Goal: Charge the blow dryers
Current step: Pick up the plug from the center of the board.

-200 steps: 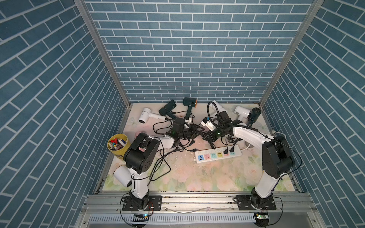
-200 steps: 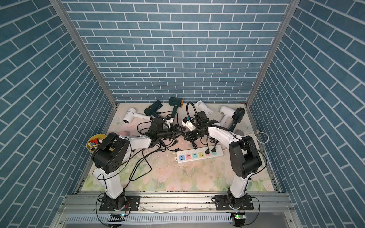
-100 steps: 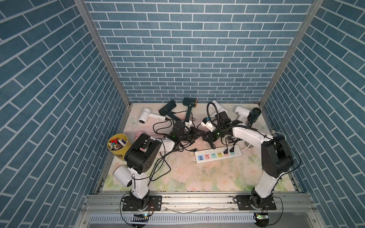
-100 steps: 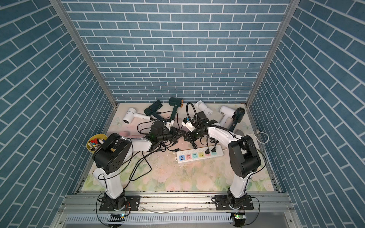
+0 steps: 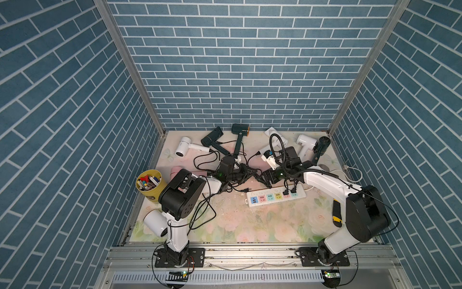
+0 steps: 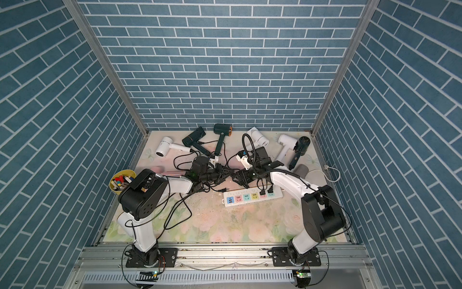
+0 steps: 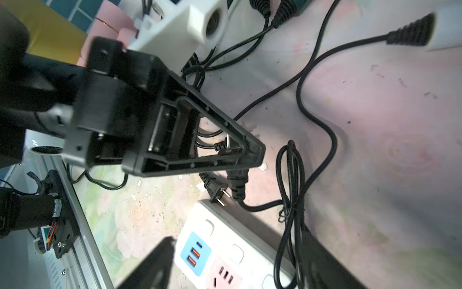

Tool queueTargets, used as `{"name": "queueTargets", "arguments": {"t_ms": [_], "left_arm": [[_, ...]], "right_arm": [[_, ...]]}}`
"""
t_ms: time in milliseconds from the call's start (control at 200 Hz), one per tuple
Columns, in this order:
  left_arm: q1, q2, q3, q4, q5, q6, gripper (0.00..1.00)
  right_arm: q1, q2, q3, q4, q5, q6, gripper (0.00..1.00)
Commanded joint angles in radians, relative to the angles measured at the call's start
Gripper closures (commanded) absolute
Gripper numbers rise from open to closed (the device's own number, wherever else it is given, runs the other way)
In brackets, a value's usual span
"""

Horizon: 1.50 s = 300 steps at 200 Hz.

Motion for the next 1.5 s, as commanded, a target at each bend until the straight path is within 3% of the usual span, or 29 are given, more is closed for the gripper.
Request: {"name": "queueTargets", "arguments": {"t_ms": [0,240,415,580,710,775,955,1040,1115,1150,1340,1495], "left_arm": [[-0.022,-0.037,0.007,-0.034,-0.028,-0.067,0.88],[-0.054,-0.026,0.047,-0.037,-0.037,-0.222,0.87],[-0.064,-0.02,0.051,-0.043,-0.009,-0.371,0.86],[-0.064,-0.031,0.036,-0.002,-0.003,-0.488,0.86],[-0.063,-0.039,0.078,-0.126,0.035,-0.501,0.86],[-0.064,-0.04,0.09,-0.151,0.053,-0.513,0.87],[-0.063,-0.064,0.075,-0.134,0.047,-0.558,0.87],[-0.063,-0.071,0.08,-0.154,0.057,-0.565,0.87],[-0.063,-0.074,0.074,-0.152,0.062,-0.58,0.87],[-0.063,-0.076,0.071,-0.147,0.062,-0.588,0.87],[-0.063,-0.076,0.07,-0.137,0.065,-0.601,0.87],[-0.063,-0.076,0.069,-0.131,0.063,-0.604,0.87]], "right_arm": [[0.001,-0.099,-0.089,0.16,0.011,0.123,0.01],[0.001,-0.182,-0.272,0.392,0.1,0.264,0.01],[0.027,-0.196,-0.423,0.649,0.204,0.249,0.01],[0.04,-0.177,-0.432,0.667,0.214,0.256,0.02],[0.032,-0.129,-0.443,0.77,0.088,0.259,0.06],[0.033,-0.118,-0.461,0.832,0.097,0.275,0.01],[0.032,-0.087,-0.484,0.929,0.117,0.316,0.01],[0.032,-0.063,-0.483,0.954,0.119,0.328,0.19],[0.032,-0.042,-0.483,0.987,0.114,0.352,0.52],[0.032,-0.031,-0.483,1.0,0.113,0.361,0.62],[0.032,0.009,-0.48,1.049,0.094,0.393,0.64],[0.034,0.018,-0.481,1.06,0.082,0.396,0.75]]}}
